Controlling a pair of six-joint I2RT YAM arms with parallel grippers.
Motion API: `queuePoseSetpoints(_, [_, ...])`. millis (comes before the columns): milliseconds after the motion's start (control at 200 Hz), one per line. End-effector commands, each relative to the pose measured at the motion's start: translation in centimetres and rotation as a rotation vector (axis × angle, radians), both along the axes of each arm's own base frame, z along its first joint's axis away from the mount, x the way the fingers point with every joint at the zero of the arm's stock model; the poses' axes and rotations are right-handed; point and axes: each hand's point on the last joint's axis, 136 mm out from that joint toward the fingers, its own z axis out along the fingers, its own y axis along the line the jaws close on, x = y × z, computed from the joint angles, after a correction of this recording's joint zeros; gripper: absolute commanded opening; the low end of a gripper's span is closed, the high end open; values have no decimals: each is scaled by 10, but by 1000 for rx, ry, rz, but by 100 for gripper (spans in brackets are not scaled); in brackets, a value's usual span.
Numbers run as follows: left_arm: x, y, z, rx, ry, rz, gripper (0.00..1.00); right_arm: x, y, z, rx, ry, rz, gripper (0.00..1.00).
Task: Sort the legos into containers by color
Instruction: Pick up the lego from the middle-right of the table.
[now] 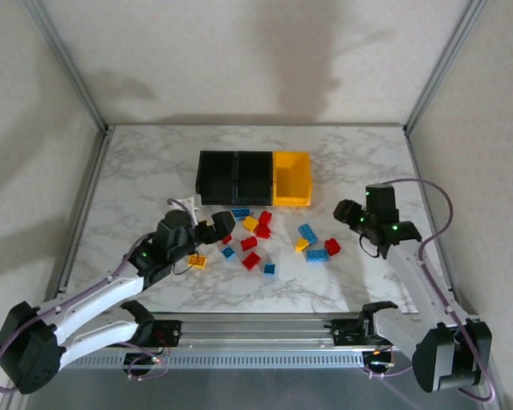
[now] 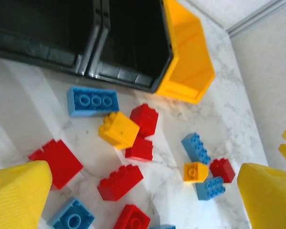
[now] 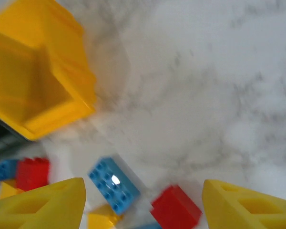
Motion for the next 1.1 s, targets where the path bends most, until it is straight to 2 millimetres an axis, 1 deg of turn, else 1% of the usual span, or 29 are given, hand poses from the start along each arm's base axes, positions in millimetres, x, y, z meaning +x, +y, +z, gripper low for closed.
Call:
queuePoseSetpoints(0, [-5,-13,-1,21,19,-3,100,-27,-8,-33,-45,157,-69,66])
queuePoseSetpoints(85, [-12,-23,-8,40,27,-24,100,-31,-7,-44,-73,184,-81,69])
queuePoseSetpoints(160, [-16,-29,-14,49,37,-34,100,-33,-2,-55,-66,207,-78,71])
queuePoseSetpoints(255, [-20,-38,-14,56,30,-53,100,-32,7,-65,-48,222,-66,70])
queuePoseSetpoints(391, [-22,-41,-18,78,38,-60,100,-32,17,-81,-42,255,-60,71])
queuePoseSetpoints(491, [-23,-42,-20,92,39,-64,99,-30,24,-85,-32,253,-60,71])
queuePoseSetpoints(626, [-24,-40,-24,103,43,-58,100,-27,23,-93,-40,261,-84,71])
queuePoseSetpoints(841, [-26,-37,-27,101,47,-50,100,-27,23,-108,-42,291,-99,66])
queuePoseSetpoints(941, [-26,-35,-27,105,46,-45,100,-27,22,-110,-45,292,-109,60])
queuePoseSetpoints(1051, [-27,-33,-28,109,47,-42,100,-27,21,-113,-50,296,-106,51])
queuePoseSetpoints(1096, [-27,-33,-29,112,47,-41,100,-27,21,-113,-53,299,-104,46])
